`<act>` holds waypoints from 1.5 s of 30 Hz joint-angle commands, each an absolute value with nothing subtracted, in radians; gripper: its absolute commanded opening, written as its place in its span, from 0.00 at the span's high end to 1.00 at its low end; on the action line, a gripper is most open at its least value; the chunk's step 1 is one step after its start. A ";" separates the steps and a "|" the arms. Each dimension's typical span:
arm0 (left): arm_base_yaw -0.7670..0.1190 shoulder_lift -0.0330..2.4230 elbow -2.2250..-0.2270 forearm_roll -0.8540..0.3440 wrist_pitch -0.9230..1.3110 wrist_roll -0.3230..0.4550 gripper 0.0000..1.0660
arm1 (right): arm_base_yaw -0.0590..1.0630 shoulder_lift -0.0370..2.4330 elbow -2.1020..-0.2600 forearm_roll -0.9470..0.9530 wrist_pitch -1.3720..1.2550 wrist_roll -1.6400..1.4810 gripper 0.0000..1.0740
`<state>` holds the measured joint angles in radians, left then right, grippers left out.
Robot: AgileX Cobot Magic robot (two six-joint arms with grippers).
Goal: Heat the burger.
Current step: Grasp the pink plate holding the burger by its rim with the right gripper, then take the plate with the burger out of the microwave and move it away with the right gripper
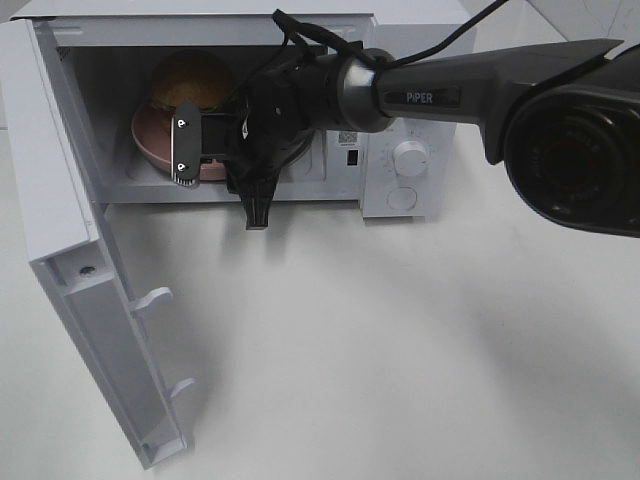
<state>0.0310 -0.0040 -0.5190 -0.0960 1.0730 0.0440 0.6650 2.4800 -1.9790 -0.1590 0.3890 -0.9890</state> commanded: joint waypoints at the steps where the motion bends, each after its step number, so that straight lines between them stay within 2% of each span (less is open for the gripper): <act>1: 0.032 -0.022 -0.516 -0.097 1.068 0.045 0.06 | 0.657 2.477 -1.992 -0.172 0.349 -0.988 0.96; 3: 0.032 -0.022 -0.516 -0.097 1.068 0.045 0.06 | 0.661 2.457 -1.992 -0.163 0.396 -0.999 0.99; 15: 0.032 -0.022 -0.516 -0.097 1.068 0.045 0.06 | 0.680 2.420 -1.968 -0.141 0.536 -1.130 0.98; 45: 0.032 -0.022 -0.516 -0.097 1.068 0.045 0.06 | 0.681 2.103 -1.445 -0.201 0.244 -1.218 1.00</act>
